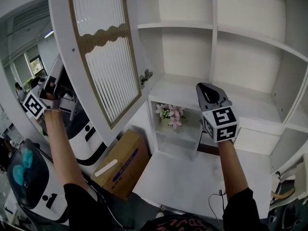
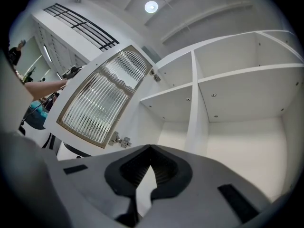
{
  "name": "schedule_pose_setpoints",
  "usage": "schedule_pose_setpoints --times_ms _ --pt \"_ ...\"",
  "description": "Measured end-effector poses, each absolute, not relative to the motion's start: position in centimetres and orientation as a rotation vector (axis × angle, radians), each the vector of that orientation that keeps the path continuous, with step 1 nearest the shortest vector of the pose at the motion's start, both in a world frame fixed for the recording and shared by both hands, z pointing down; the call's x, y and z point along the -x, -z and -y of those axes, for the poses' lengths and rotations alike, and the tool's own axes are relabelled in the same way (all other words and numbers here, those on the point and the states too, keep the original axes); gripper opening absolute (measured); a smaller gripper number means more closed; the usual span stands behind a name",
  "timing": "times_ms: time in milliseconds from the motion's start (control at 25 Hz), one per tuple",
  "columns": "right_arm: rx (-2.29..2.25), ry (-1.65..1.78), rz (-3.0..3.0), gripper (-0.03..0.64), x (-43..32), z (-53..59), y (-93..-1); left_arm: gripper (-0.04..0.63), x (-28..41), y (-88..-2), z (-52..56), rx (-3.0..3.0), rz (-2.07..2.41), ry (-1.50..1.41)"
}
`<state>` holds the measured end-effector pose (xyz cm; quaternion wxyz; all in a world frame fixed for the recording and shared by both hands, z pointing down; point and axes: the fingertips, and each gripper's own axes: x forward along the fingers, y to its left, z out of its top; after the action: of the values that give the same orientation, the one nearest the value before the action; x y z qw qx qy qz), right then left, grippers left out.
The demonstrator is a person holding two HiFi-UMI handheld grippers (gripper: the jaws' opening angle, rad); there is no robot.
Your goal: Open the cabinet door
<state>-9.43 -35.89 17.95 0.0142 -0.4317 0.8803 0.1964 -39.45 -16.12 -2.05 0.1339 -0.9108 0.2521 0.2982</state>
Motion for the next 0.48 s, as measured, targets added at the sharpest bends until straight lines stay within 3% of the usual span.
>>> schedule_pose_setpoints --times_ms 240,360,480 --pt "1.342 -0.602 -2.74 0.015 9.0 35.6 -18.1 0.09 40.8 2.7 14.6 2.092 -1.382 -0.61" --pt "1.33 -0.599 -2.743 0.015 9.0 35.3 -18.1 0.018 40.7 2.7 12.6 1.758 -1.604 -0.425" --pt "1.315 -0.594 -2.744 0.015 9.0 34.8 -18.1 0.015 39.0 3.1 11.0 1.627 -1.644 -0.365"
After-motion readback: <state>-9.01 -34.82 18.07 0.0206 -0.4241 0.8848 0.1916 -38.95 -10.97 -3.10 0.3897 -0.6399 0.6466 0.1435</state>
